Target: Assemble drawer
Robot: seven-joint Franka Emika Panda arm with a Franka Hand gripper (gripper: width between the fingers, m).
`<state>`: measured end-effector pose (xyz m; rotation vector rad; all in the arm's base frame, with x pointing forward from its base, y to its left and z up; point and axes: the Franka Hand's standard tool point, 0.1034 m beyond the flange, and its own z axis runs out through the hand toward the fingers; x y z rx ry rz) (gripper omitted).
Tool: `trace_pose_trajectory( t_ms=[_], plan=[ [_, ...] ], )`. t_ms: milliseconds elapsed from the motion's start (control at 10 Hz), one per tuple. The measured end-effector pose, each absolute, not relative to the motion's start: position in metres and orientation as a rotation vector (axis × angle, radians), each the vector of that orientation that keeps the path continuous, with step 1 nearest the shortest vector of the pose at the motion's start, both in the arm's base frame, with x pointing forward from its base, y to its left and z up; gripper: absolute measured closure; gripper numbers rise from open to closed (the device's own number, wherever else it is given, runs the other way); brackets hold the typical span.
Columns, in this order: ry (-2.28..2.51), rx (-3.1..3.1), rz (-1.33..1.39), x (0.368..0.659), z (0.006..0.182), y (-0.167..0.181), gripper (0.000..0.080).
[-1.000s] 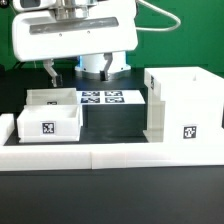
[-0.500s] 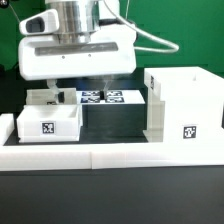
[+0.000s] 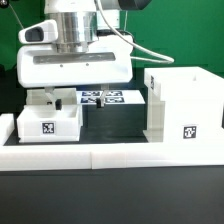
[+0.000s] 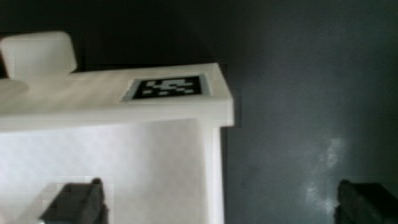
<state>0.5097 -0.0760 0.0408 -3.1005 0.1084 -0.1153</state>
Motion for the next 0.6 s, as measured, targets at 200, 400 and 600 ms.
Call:
trace_pose_trajectory(
  t_ms=[200,400,600],
  plan=[
    [0.092,-3.097,-0.095,0.508,0.038,-0.077,0.015],
    [0.078,-3.088,-0.036,0.503,0.026,-0.075,0.015],
    [0.063,-3.085,-0.014,0.503,0.018,-0.072,0.015]
  ],
)
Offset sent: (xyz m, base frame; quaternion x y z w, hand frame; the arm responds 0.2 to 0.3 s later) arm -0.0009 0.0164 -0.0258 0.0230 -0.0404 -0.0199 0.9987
